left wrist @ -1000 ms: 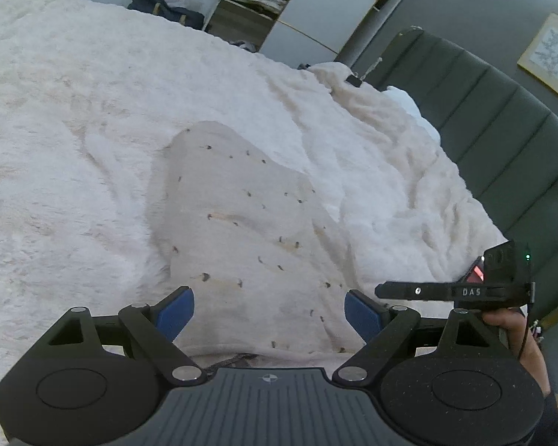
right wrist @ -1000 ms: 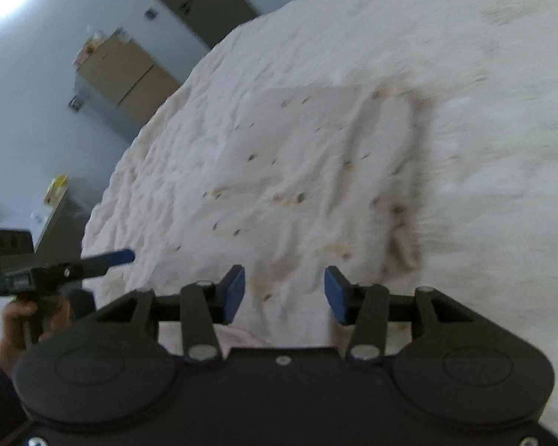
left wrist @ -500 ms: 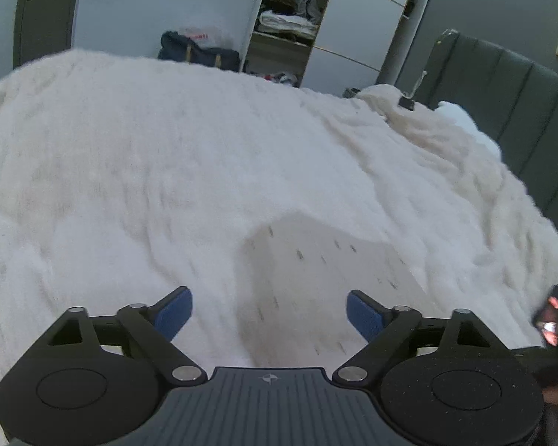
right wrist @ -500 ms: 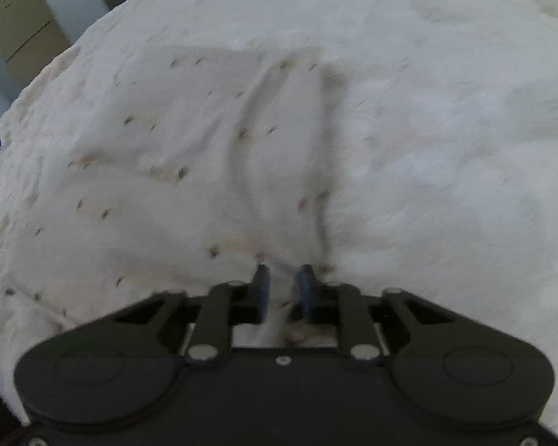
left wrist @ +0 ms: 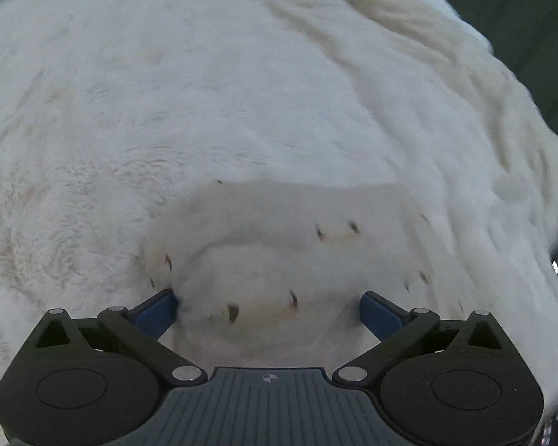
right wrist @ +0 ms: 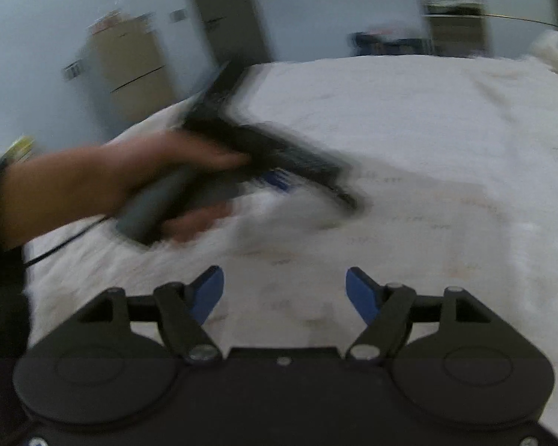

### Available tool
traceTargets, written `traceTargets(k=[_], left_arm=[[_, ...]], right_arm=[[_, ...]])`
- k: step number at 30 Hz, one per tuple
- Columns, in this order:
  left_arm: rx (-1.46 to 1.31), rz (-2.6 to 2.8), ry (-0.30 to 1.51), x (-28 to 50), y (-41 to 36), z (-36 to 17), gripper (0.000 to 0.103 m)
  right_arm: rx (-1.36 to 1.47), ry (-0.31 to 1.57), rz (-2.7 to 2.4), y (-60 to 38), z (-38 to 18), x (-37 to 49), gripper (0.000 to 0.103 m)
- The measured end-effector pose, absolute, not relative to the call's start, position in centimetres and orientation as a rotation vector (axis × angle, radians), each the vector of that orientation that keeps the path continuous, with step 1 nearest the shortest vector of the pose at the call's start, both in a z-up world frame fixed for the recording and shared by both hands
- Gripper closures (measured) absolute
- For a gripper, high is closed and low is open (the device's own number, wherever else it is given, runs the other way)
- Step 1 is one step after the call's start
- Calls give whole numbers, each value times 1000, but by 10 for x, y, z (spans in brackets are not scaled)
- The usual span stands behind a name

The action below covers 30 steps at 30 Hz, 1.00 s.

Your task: Fold clothes

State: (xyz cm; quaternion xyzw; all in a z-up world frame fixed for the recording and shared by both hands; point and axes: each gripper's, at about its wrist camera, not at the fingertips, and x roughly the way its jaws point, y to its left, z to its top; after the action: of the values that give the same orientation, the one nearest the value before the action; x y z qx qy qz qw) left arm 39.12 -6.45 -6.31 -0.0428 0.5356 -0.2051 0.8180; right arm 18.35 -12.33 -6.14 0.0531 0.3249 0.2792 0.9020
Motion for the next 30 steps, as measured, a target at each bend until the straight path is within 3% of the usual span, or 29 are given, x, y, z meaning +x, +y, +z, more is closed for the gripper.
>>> traceTargets(k=[3, 5, 6, 8, 10, 13, 21, 27, 28, 30], left_arm=[[-141, -402, 1174, 405, -60, -73, 1], [-85, -380, 1170, 406, -62, -74, 25], [-63, -376, 1162, 404, -61, -73, 31], [-62, -379, 1144, 399, -55, -68, 58], [-105, -377, 1133, 395, -42, -64, 75], [-167, -372, 1102, 386, -23, -56, 84], [-275, -330, 992, 343, 55, -25, 87], [-263, -249, 925, 312, 102, -3, 82], [-292, -254, 930, 310, 111, -8, 75], [-340, -268, 917, 308, 125, -15, 46]], right_arm=[[76, 666, 618, -107, -65, 179, 33], [63, 606, 628, -101, -62, 171, 33], [62, 589, 637, -100, -60, 166, 33], [54, 537, 642, -101, -57, 155, 33], [55, 524, 625, -102, -55, 147, 33], [69, 530, 587, -101, -58, 137, 33], [73, 529, 533, -78, -54, 101, 33], [-267, 567, 412, -11, -47, 95, 33], [-313, 566, 381, 2, -47, 98, 33], [-375, 569, 338, 22, -46, 103, 32]])
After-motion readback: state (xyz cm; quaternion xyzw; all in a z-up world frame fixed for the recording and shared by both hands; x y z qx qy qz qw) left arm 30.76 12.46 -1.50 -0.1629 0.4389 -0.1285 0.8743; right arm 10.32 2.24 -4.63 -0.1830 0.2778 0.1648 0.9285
